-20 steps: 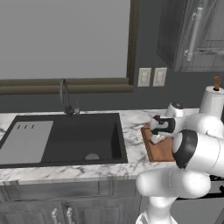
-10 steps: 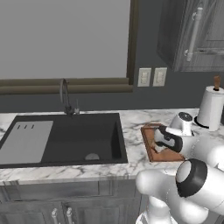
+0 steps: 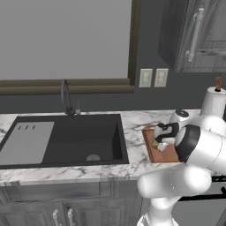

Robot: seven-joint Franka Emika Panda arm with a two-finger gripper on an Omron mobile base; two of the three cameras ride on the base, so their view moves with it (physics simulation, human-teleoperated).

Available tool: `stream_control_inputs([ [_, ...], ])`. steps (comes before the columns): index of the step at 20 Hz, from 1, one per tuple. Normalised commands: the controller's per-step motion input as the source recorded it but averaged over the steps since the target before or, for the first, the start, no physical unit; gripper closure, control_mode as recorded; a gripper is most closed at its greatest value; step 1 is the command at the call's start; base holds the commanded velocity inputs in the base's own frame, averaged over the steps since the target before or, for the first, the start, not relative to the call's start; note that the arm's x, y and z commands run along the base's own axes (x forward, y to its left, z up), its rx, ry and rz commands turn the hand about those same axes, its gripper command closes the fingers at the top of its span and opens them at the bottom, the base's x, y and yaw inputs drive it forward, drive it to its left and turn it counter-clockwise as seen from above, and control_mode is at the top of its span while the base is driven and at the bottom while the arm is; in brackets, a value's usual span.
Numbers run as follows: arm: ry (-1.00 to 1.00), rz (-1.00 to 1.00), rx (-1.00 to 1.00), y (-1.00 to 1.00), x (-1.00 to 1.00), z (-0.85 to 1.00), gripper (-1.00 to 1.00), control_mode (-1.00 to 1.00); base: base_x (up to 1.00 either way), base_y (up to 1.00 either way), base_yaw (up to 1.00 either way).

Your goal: Retrieve the chicken drumstick from the fridge and place it on the cutting board.

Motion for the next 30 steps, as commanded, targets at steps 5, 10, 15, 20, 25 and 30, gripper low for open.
stream_control_inputs([
  [5,0.32,0.32,-0.06,-0.22,-0.70,-1.00,-1.00,-1.00,0.00,0.00,0.00],
  [10,-0.04,0.35,-0.01,-0.03,-0.57,-0.86,-1.00,-1.00,0.00,0.00,0.00],
  [15,-0.08,0.24,0.00,-0.06,-0.78,-0.70,-1.00,-1.00,0.00,0.00,0.00],
  [20,-0.02,0.40,-0.05,-0.06,-0.97,-1.00,-1.00,-1.00,0.00,0.00,0.00],
  [25,-0.03,0.51,-0.12,-0.02,-0.85,-0.91,-1.00,-1.00,0.00,0.00,0.00],
  [30,-0.35,0.16,0.10,-0.20,-0.59,0.38,-1.00,-1.00,0.00,0.00,0.00],
])
